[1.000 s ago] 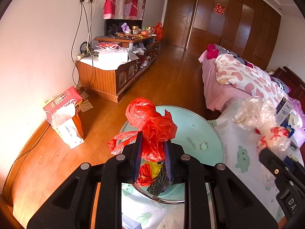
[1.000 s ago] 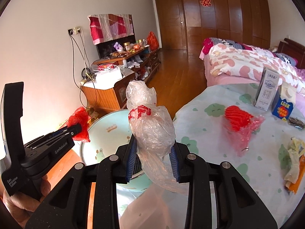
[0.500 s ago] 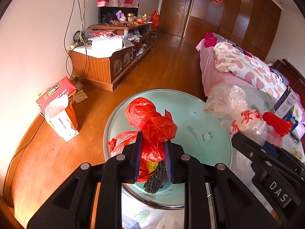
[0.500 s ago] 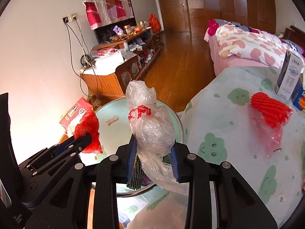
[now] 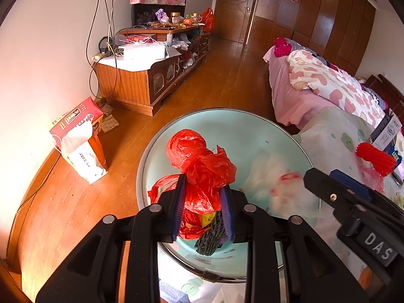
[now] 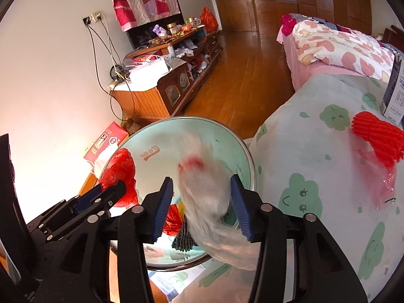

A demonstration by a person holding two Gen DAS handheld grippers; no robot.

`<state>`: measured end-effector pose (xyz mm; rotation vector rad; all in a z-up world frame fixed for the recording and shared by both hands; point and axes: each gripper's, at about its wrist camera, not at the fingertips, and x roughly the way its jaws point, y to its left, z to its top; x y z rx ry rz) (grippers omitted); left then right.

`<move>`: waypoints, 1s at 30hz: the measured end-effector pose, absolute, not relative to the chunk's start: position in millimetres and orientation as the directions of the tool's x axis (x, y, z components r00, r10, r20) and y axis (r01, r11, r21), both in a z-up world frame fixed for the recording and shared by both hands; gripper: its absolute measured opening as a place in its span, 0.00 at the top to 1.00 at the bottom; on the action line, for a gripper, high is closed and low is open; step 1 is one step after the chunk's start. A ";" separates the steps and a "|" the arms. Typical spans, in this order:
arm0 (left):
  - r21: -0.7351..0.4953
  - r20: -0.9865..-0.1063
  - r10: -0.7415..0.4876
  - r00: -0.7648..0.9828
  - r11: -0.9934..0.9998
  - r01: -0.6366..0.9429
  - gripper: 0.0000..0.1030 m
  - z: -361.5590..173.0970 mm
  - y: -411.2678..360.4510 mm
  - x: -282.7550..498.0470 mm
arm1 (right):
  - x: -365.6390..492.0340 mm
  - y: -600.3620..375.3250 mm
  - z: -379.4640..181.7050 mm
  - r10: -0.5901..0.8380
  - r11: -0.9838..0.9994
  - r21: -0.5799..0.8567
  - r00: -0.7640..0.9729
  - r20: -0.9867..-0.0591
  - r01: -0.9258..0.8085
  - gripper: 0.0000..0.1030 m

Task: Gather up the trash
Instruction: 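Carry the red bag and clear bag over the bin and open both tools, then return the right tool to the table and grasp the orange wrapper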

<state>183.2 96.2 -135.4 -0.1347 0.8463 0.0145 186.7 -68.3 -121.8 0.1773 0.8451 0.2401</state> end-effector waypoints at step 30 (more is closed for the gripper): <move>0.035 -0.613 0.043 0.789 0.999 -0.027 0.10 -75.0 25.9 105.1 | 61.4 -206.7 -84.3 -0.186 0.964 0.054 0.806 -0.562 0.260 0.12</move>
